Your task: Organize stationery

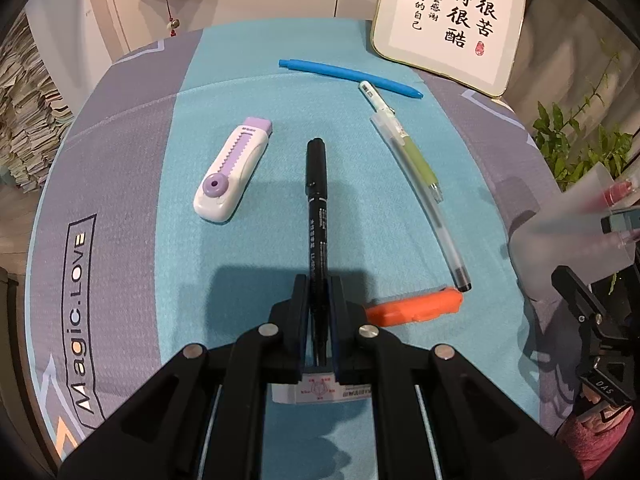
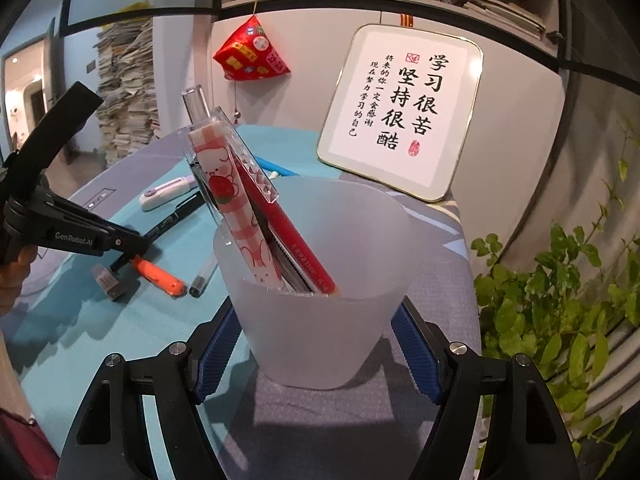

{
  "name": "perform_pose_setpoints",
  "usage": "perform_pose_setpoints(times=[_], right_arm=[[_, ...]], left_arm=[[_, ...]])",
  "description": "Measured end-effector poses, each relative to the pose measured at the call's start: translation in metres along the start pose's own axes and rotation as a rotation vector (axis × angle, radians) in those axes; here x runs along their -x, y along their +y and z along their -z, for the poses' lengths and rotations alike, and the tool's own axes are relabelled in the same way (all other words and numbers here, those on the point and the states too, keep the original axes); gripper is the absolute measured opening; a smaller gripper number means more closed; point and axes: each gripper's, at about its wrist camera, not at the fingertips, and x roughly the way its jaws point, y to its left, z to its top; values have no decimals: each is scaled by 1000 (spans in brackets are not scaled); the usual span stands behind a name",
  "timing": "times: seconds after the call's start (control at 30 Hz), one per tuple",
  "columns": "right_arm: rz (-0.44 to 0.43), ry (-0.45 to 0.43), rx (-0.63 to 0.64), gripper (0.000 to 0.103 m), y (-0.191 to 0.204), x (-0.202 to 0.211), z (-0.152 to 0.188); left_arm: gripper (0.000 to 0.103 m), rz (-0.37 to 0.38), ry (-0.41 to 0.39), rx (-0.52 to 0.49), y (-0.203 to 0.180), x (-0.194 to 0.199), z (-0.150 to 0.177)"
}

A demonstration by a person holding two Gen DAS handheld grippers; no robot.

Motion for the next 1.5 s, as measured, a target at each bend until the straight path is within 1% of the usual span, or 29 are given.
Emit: perform_pose_setpoints(times=[0.07,0.23,0.37,0.4,0.47,0.5,0.57,0.73,0.8,0.9,1.0,1.1,1.23,1.3,1.4,1.5], right_arm=[[0,4,-3,71,0,-3,-1],[20,4,2,70,2,-3,-1],[23,4,4,70,2,-2,0],[23,4,4,70,3,-2,0],[25,5,2,70,3,-2,0],[26,5,1,70,3,-2,0],[28,5,0,70,3,-1,0],[30,5,-2,70,3,-1,0],[28,5,-2,70,3,-1,0],[29,5,-1,70,3,-1,0],[31,5,-2,70,3,-1,0],[38,6,-4,70,2,-1,0],[39,6,-2,70,2,-1,0],[39,6,-3,71,2,-1,0],[40,5,-2,70,2,-1,0],[44,5,1,71,2,-1,0]], left_arm=[[7,-9,-1,1,0,-1,-5],[7,2,-23,15,1,0,-21],[9,-18,-32,10,-1,-5,-35],[10,-24,-28,3,-2,-8,-39],[21,-42,-14,-2,-3,-16,-46],[22,-51,-9,-2,-3,-20,-51],[21,-75,-5,0,-3,-26,-58],[21,-103,-20,-21,-6,-33,-68],[11,-103,-22,-21,-5,-33,-69],[11,-82,-24,-21,-4,-29,-68],[11,-50,-54,-13,-6,-15,-66],[11,-13,-112,1,-7,11,-65],[11,54,-220,1,-16,61,-61],[11,79,-260,-5,-22,80,-59],[11,144,-326,-16,-39,111,-57],[11,207,-393,-61,-61,136,-61]])
